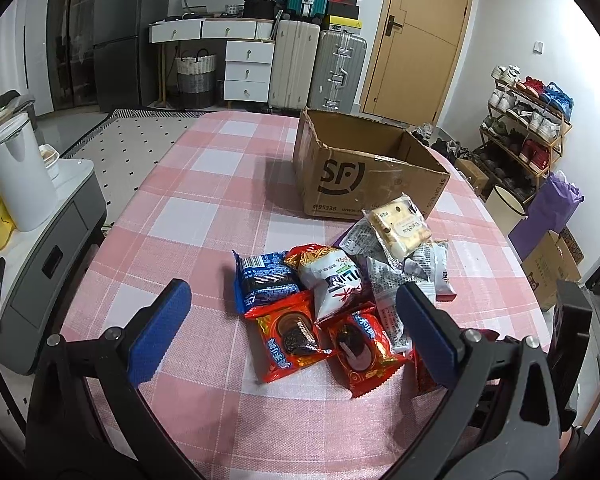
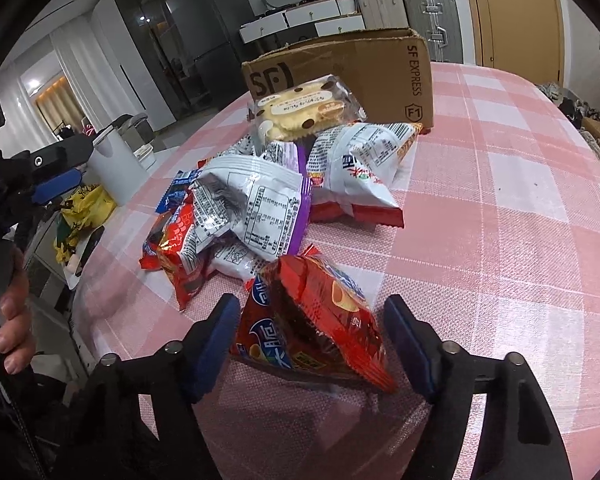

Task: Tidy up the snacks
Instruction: 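Lower the right tool onto the red chip bag and close it, then lower the left tool onto the red cookie pack and close it while the right tool holds the chip bag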

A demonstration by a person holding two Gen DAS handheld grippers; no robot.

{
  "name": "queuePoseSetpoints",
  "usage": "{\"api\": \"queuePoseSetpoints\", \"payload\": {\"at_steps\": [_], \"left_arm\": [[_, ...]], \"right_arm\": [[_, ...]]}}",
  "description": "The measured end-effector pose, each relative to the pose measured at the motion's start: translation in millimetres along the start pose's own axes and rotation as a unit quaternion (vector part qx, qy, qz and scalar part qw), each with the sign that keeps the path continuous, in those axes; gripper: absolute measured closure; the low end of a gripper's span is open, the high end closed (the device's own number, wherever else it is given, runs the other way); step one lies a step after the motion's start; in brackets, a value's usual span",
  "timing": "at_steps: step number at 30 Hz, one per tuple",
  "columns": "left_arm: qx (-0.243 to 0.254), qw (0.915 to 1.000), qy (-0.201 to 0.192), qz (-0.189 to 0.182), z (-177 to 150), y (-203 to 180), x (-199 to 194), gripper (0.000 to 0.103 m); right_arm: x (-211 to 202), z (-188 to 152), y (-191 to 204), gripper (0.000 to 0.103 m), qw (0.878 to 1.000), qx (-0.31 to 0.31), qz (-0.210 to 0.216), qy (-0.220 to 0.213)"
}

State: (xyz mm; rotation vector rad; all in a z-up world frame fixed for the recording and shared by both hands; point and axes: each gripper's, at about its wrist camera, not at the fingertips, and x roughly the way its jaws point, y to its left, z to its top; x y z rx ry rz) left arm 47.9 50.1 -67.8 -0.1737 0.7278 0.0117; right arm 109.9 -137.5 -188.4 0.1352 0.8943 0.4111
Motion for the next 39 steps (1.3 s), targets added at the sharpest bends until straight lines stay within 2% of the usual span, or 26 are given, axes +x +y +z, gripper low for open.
{"api": "queuePoseSetpoints", "payload": {"at_steps": [9,11,20,29,36,39], "left_arm": [[0.000,1.0000,-0.001,0.001,-1,2,1,0.001],[-0.004,1.0000,-0.001,0.003,-2,5,1,0.001],[-0.024,0.9997,-0.001,0.008,-3,29,-1,0.001],[-0.042,0.9975,0.056,-0.008,-27,52,22,0.001],[-0.024,0.9963,0.083,-0.002,-40,42,48,0.001],[-0.020,0.9934,0.113,0.004,-46,38,67,0.001]], "right_arm": [[-3,-1,-1,0.059,1.000,0.005,0.019,-0.006],[-6,0,-1,0.061,1.000,0.005,0.022,-0.011],[-17,0,-6,0.062,0.999,0.016,0.030,-0.027],[-28,-1,-9,0.062,0.998,0.020,0.030,-0.042],[-32,-2,-9,0.062,0.999,0.020,0.018,-0.047],[-35,-3,-11,0.062,0.998,0.021,0.018,-0.050]]}}
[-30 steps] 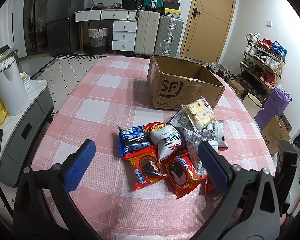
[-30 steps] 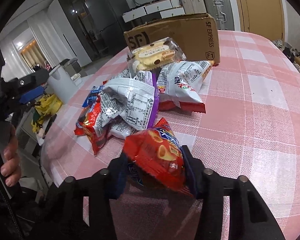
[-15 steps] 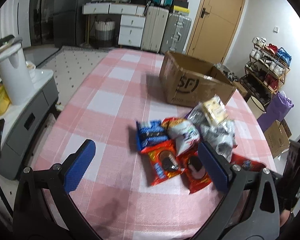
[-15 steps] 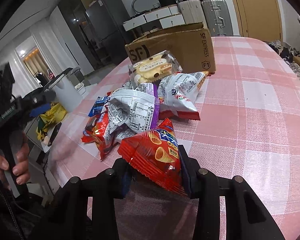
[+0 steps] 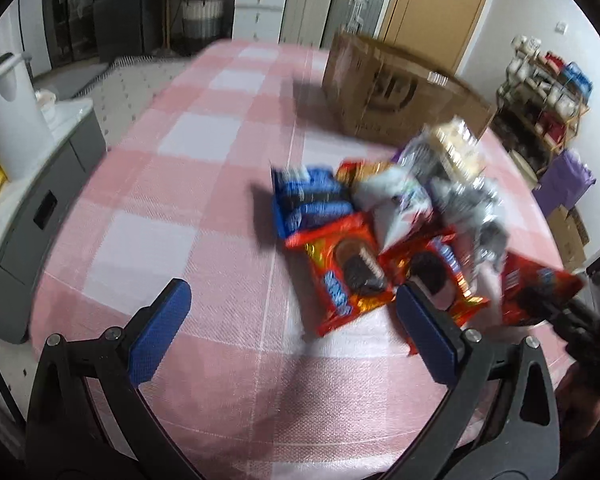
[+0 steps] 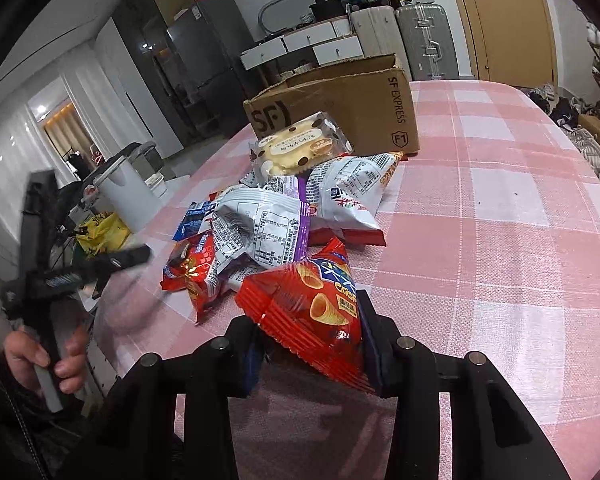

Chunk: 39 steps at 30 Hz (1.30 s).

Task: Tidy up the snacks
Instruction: 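Lower the left tool onto the red cookie pack and close it while the right tool holds the chip bag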

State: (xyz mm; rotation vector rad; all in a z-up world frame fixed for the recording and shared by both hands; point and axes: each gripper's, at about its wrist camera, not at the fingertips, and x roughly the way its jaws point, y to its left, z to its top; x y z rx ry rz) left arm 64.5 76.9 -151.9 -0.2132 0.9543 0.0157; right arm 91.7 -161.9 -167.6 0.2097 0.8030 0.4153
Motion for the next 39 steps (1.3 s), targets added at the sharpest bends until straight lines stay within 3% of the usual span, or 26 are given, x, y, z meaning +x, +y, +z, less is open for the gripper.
{"api": "queuePoseSetpoints", "payload": {"at_steps": [30,39], "left_arm": [[0.000,0.9991,0.034,0.024,25,-14,60,0.001],[0.015,0.9980,0.037,0.049,29,-16,70,0.005]], "right_arm": [[-6,-7,-20,0.062,1.000,0.019,0.005,-0.008],[-8,-7,-20,0.062,1.000,0.021,0.006,-0.009]]}}
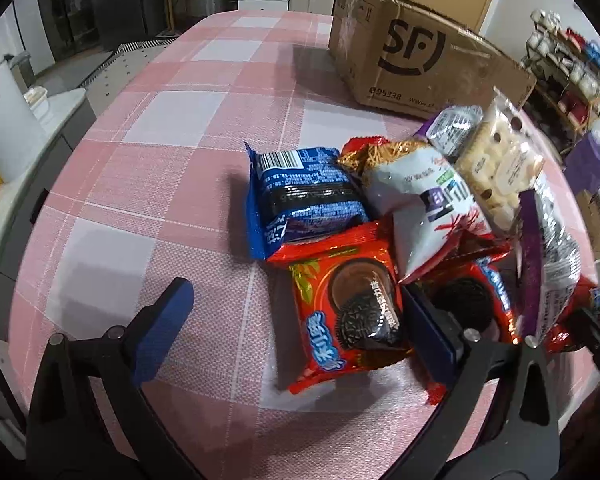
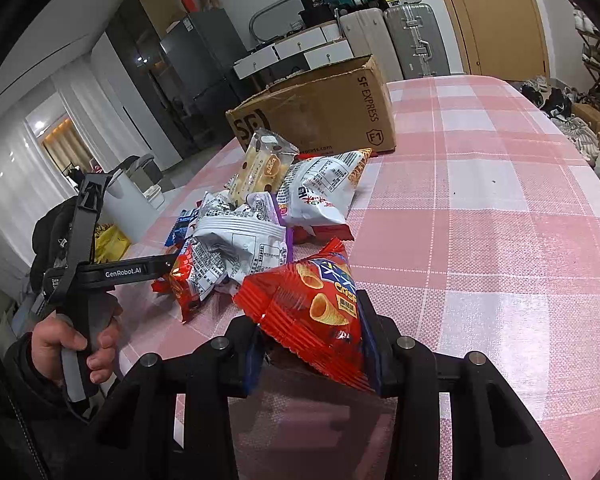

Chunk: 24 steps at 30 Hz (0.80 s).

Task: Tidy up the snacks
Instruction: 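Lower the left tool onto the red cookie pack and close it while the right tool holds the chip bag, then lift both held packs and carry them over the cardboard box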

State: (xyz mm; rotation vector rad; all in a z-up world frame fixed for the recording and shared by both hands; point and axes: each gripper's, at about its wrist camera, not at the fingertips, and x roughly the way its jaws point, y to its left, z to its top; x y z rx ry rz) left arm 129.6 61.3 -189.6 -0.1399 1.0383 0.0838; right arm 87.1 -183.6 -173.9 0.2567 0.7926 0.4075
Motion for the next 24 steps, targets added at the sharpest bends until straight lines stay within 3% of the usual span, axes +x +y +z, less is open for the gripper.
{"api": "queuePoseSetpoints", "payload": {"at_steps": [9,11,12,16,24], "left_arm": [[0.015,0.9999,-0.005,0.007,-6,2,-7,0.026],[0.023,0.9996,-0.009,0.011,-6,2,-9,0.039],[0.028,0.9994,-0.013,0.012,-8,2,-11,0.057],[0.031,0.9992,-0.015,-0.018,-11,9,-17,0.060],[0.019,0.9992,-0.024,-0.027,-15,21,-27,0.060]], "right_arm": [[-2,0,1,0.062,1.000,-0.001,-0.004,-0.002],[-2,0,2,0.062,1.000,-0.002,-0.005,-0.002],[-2,0,3,0.062,1.000,-0.003,-0.005,-0.002],[-4,1,5,0.062,1.000,-0.006,-0.007,-0.004],[-8,3,12,0.062,1.000,-0.013,-0.010,-0.008]]}}
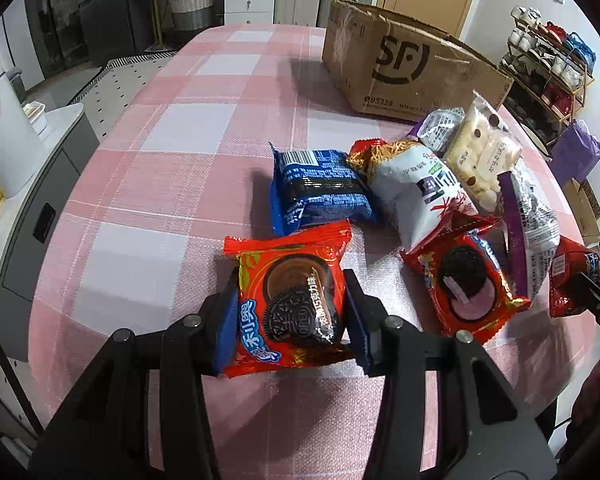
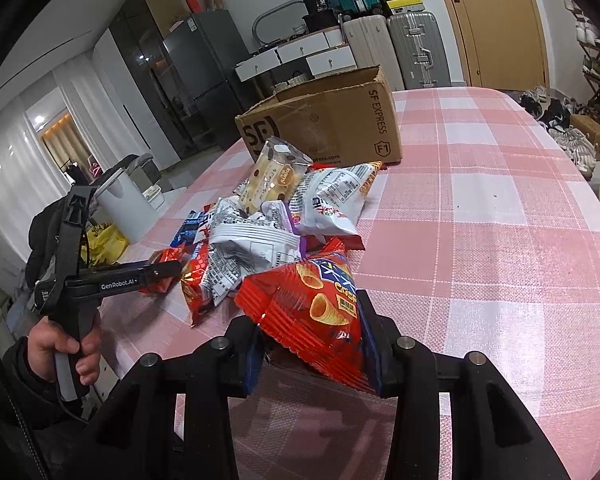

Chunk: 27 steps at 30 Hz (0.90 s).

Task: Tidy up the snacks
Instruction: 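Lift both held packs and carry them over the cardboard box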

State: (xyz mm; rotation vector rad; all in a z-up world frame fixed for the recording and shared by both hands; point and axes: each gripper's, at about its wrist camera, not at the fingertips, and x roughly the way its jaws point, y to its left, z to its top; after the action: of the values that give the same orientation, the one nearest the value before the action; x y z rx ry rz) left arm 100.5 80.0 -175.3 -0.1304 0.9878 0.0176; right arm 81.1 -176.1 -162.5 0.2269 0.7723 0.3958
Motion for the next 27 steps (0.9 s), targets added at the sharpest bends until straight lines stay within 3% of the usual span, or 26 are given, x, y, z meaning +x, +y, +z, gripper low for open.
{"api": "queuePoseSetpoints", "payload": {"at_steps": [16,27], "left_arm": [[0.016,0.9992,-0.036,-0.011,5,-13,-43,0.060],[0.057,0.9950,-0.072,-0.041,39,-45,-74,0.060]], "right_arm": [[-13,16,16,0.062,0.999,-0.009,0.019,-0.024],[-26,49,36,0.062,0.997,-0.034,0.047,-0.053]]}}
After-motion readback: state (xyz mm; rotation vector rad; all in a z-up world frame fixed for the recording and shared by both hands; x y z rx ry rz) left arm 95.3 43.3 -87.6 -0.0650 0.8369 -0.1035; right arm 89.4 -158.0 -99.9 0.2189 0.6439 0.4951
